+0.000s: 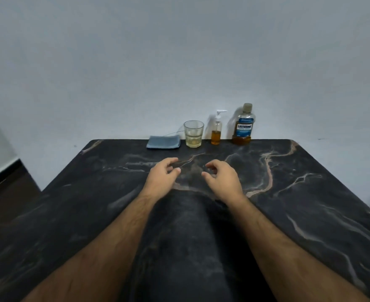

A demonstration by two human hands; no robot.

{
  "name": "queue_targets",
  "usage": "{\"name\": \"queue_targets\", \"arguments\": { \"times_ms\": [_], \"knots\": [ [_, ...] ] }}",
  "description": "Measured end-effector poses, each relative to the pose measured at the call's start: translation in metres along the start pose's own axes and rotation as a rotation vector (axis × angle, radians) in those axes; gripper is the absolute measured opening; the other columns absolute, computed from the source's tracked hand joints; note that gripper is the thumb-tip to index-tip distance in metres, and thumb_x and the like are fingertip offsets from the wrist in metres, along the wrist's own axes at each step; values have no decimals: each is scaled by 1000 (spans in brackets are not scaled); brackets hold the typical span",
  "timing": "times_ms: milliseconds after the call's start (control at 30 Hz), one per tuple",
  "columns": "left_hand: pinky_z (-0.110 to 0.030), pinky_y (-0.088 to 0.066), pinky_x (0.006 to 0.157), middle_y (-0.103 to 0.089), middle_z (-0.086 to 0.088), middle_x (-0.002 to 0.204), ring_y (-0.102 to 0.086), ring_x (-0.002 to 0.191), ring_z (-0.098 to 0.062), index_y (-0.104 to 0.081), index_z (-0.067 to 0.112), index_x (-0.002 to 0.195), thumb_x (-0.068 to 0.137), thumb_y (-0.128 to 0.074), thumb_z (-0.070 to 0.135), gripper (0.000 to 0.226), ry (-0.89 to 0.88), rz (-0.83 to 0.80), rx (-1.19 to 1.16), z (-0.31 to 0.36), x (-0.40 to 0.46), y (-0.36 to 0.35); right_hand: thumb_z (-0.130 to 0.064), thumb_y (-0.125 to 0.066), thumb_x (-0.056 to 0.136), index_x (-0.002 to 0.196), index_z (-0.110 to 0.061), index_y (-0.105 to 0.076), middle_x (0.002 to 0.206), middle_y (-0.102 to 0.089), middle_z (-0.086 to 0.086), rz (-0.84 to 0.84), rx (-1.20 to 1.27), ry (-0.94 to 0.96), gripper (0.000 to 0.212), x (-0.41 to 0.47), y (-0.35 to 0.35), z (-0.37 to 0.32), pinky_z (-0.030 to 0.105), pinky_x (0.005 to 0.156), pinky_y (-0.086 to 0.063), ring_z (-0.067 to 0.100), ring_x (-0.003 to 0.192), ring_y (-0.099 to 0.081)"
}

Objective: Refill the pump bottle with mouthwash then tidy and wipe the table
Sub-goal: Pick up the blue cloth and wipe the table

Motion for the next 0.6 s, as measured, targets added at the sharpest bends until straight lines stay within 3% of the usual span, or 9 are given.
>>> {"name": "queue_targets", "arguments": {
  "times_ms": [267,500,600],
  "knots": [
    [-28,-44,104,-62,-1,134,-59,117,-12,-58,16,135,94,-62,19,41,75,103,13,-45,35,66,-32,-65,91,122,-21,-62,116,-65,-2,-75,0,-2,32,34,-50,-41,36,93,-54,13,102,-61],
    [-40,-47,106,-62,-1,133,-58,114,-11,-57,15,135,94,-63,19,42,108,166,-1,-76,113,93,-33,-60,95,119,-16,-62,105,-65,-1,-53,101,-77,29,112,-90,-37,33,89,-53,13,96,-60],
    [-45,-49,104,-61,-2,135,-58,120,-17,-57,15,135,93,-62,22,43,136,192,1,-91,152,96,-37,-60,94,106,-10,-68,95,-70,1,3,160,-158,30,151,-108,-19,42,87,-56,19,92,-66]
  ]
}}
Point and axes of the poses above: each hand's wrist, its own x-axis towards the middle knuckle, its own y-axis out of the back of the hand, z = x × y, the point moved 10 cm from there along x, towards the middle knuckle
